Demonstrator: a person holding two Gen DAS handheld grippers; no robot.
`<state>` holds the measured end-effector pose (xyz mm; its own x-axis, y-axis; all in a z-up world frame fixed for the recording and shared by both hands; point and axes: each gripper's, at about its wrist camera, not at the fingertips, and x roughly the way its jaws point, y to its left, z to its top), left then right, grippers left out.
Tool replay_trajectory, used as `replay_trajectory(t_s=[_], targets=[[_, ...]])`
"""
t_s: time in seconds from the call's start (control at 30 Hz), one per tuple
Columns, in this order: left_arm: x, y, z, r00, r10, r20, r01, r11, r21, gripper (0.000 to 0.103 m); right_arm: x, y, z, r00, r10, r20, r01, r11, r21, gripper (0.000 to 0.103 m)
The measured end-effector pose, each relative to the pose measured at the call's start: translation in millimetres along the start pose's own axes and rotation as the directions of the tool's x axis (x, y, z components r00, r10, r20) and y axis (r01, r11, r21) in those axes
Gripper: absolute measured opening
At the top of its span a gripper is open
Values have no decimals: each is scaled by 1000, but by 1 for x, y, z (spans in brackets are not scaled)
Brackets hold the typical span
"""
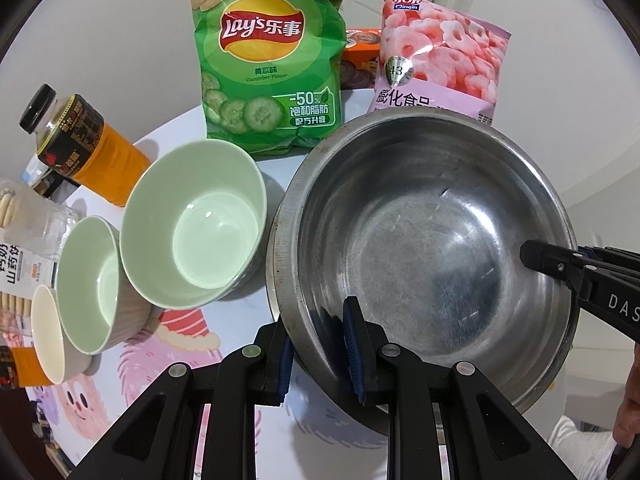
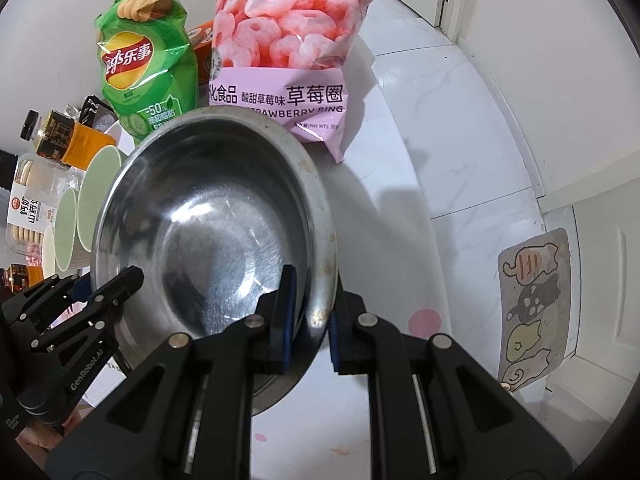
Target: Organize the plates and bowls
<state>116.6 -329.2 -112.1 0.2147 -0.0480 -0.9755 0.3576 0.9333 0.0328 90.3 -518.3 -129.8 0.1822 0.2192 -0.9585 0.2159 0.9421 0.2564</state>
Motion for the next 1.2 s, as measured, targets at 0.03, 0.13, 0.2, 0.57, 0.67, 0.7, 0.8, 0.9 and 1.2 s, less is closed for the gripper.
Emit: replay_trajectory(t_s=[0.03,0.13,0.2,0.57,0.67,0.7,0.8,0.9,1.2], targets=[[0,0,0,1000,1,2,-1,1000,-4,23,0,0,0,1000,0,-1,0,1000,-2,16],[-4,3,-4,1000,-4,7,4,1000,-19,24,0,-2,1,1000,8,-2,-8,1000,-6,19],[-4,4,-5,1000,7,0,-7,1000,-22,25,0,-1,1,1000,8,0,-8,1000,-13,20],[-10,10,-10,1000,18,-6,-18,999,-41,63,-3,3,0,1000,10,7,-10,1000,0,51],[-17,11,-11,1000,9,0,-8,999,-53,68,-8,7,-1,1000,11,20,-11,1000,-7,68],[-20,12,-12,1000,7,1,-7,998,-58,68,-9,6,-2,1000,13,19,-13,1000,-6,75],[-29,18,-18,1000,-15,-2,15,995,-98,74,-14,6,-7,999,39,6,-39,999,3,100],[-33,25,-26,997,-79,-19,75,985,-154,84,-20,0,-15,998,62,-4,-62,998,30,103],[-28,29,-44,995,-85,-61,70,974,-215,103,-34,-22,-39,999,44,29,-48,985,163,103]])
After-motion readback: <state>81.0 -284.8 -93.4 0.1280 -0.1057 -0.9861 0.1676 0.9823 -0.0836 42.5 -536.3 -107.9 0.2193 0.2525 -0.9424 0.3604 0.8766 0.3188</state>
